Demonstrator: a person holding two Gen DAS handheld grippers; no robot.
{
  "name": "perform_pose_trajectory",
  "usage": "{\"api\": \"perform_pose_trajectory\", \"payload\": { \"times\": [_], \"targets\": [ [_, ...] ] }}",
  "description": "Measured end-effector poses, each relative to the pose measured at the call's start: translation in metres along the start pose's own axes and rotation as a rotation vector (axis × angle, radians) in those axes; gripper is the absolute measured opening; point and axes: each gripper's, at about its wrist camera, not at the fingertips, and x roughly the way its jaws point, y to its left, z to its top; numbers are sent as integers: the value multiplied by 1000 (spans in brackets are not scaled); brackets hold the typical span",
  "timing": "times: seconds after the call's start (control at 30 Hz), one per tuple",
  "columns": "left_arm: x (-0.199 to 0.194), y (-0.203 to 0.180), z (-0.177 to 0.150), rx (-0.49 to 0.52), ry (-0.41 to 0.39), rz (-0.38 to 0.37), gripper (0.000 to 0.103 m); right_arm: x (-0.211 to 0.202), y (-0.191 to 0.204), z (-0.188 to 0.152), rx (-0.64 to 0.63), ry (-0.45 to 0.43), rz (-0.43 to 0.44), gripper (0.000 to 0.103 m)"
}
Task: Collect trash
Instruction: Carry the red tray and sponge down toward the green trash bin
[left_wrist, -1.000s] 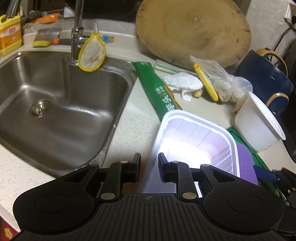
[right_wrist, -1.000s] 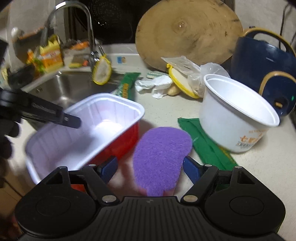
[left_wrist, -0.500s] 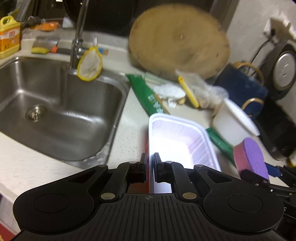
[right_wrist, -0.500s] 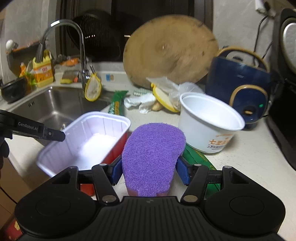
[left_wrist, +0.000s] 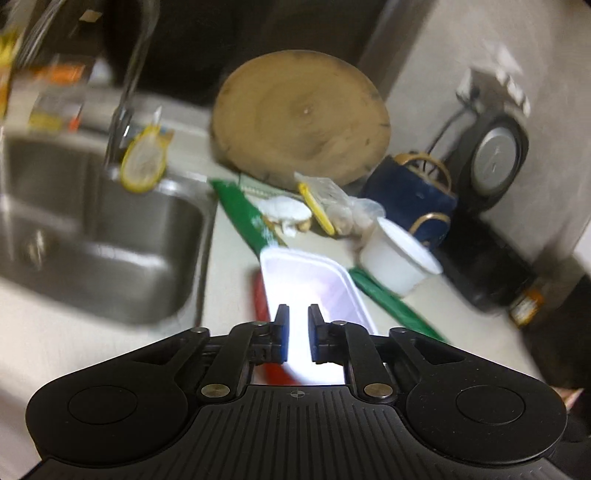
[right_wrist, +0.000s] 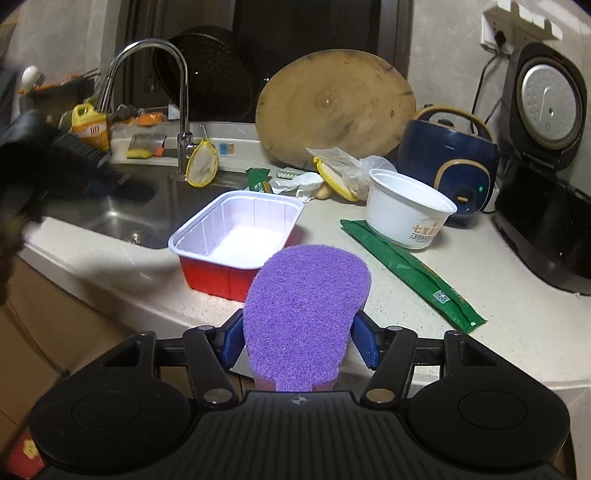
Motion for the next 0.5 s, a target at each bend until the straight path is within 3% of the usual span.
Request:
{"api": "perform_pose_trajectory", "payload": {
  "times": [0.13,0.3,0.4,0.5],
  "targets": [
    [34,-13,8,88,34,80,18,10,-11,4,-9,-20,2,61],
    [76,-14,8,102,103,149,18,46,-33,14,-49,-17,-1,61],
    [96,-8,7,68,134,187,19,78,-46,23,-59,-8,-6,61],
    [113,2,3,-16,194,153,19,108,-61,30,-18,18,38,65]
  ]
}}
